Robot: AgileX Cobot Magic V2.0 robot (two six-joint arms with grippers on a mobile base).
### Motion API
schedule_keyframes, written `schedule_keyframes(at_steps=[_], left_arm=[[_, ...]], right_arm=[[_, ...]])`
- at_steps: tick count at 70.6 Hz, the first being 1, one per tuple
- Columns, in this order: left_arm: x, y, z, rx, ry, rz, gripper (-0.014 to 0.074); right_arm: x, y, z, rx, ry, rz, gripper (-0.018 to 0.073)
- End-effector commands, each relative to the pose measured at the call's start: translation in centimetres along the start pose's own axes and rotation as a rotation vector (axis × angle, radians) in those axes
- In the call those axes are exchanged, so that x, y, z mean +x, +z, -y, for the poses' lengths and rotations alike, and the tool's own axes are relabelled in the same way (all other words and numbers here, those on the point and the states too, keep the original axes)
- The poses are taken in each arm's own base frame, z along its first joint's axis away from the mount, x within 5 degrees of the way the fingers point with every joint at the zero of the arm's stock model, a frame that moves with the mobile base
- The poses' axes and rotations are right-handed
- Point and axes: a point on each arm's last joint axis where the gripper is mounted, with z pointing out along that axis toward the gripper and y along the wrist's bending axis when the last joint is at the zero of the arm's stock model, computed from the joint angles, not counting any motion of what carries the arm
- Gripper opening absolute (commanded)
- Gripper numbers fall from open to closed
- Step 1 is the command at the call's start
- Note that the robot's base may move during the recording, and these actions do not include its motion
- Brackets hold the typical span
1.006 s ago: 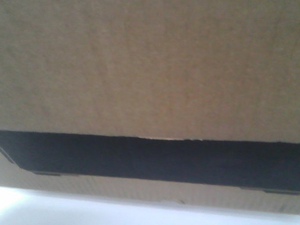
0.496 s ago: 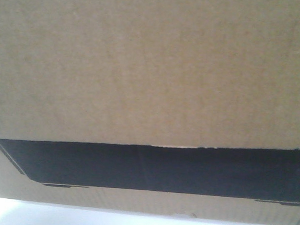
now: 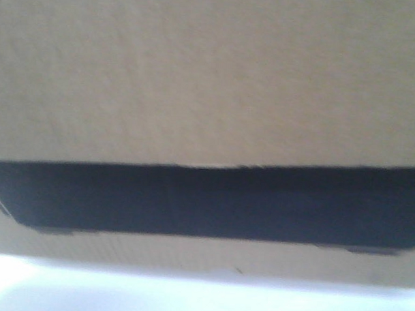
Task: Grab box from left shelf to table start
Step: 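Lower the held box with both grippers onto the white table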
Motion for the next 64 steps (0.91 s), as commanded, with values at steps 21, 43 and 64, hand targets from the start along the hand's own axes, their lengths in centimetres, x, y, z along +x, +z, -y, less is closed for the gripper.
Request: schedule_keyframes(at_steps=[21, 43, 64], left_arm=[[-2.0, 2.6, 1.5, 0.085, 0.022, 0.030, -0.0104], [-1.2, 7.3, 0.8, 0.044, 0.005, -0.086, -0.0104], [-1.0, 8.6, 0.6, 0.032, 0.007, -0.127, -0.0095]], right_arm=[[-4.8, 9.5, -1.0, -0.069, 0.042, -0.092, 0.0057], [-4.4, 14.1, -0.8, -0.056, 0.048, -0.178, 0.0057], [-4.4, 14.1, -0.8, -0.056, 0.046, -0.176, 0.0061]])
